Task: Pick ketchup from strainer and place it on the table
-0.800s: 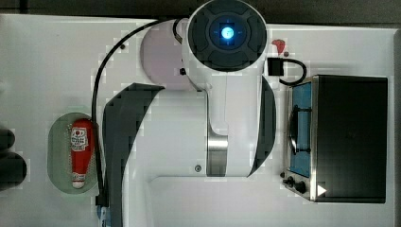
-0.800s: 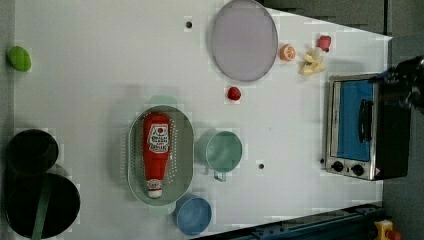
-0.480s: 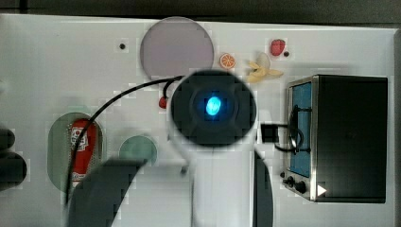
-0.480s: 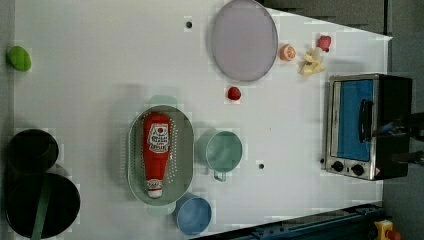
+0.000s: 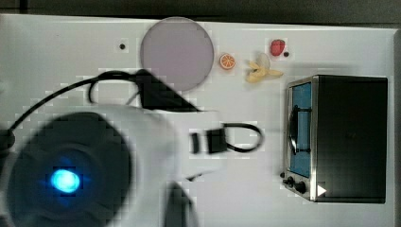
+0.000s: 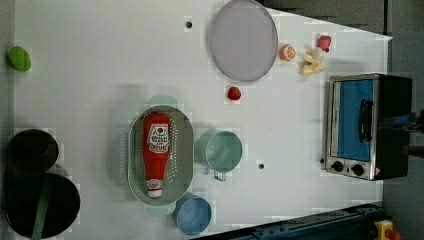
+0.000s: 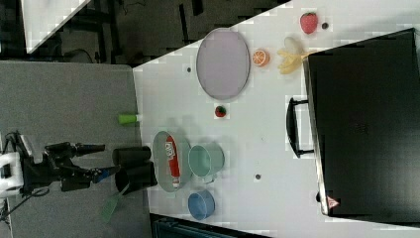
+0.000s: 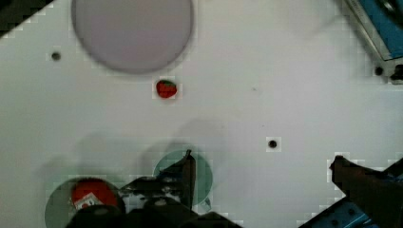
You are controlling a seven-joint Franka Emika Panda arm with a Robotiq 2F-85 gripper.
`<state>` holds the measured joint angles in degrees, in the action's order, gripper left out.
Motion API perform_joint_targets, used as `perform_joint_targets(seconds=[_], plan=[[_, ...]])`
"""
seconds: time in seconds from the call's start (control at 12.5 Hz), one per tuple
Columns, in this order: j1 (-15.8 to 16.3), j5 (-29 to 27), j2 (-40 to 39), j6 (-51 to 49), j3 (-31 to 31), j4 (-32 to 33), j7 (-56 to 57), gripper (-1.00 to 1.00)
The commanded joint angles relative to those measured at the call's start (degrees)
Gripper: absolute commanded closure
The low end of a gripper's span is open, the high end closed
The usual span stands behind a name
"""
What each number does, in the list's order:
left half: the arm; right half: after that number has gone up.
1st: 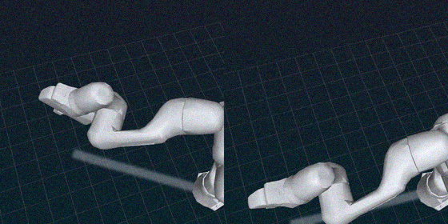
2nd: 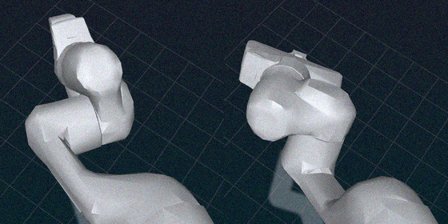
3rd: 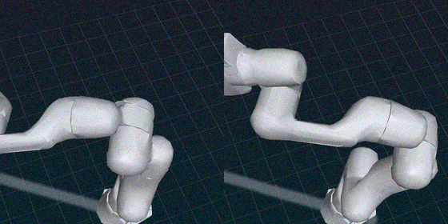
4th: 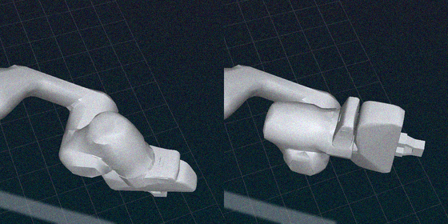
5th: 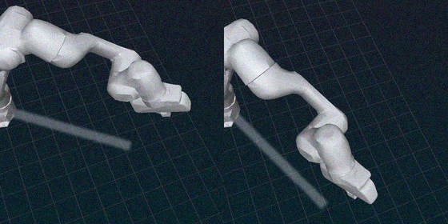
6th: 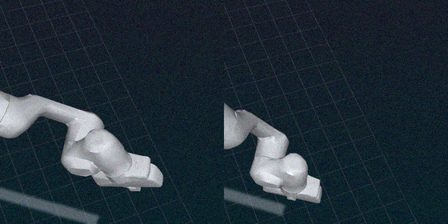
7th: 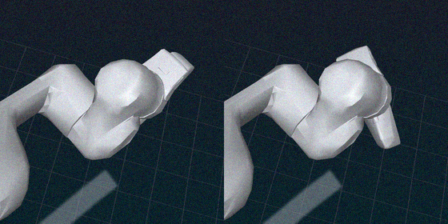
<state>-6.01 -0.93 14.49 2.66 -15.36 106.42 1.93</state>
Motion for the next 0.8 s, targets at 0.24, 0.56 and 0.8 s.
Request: perform_joint_targets(seconds=[0.24, 0.56, 0.8], plan=[[1.6, -0.7, -5.7, 4.6, -11.6, 2.6, -3.3, -1.00], [1.9, -0.7, -10.2, 11.9, -20.6, 4.7, -3.3, -1.00], [2.0, -0.7, -14.3, 17.8, -25.6, 7.7, -3.3, -1.00]])
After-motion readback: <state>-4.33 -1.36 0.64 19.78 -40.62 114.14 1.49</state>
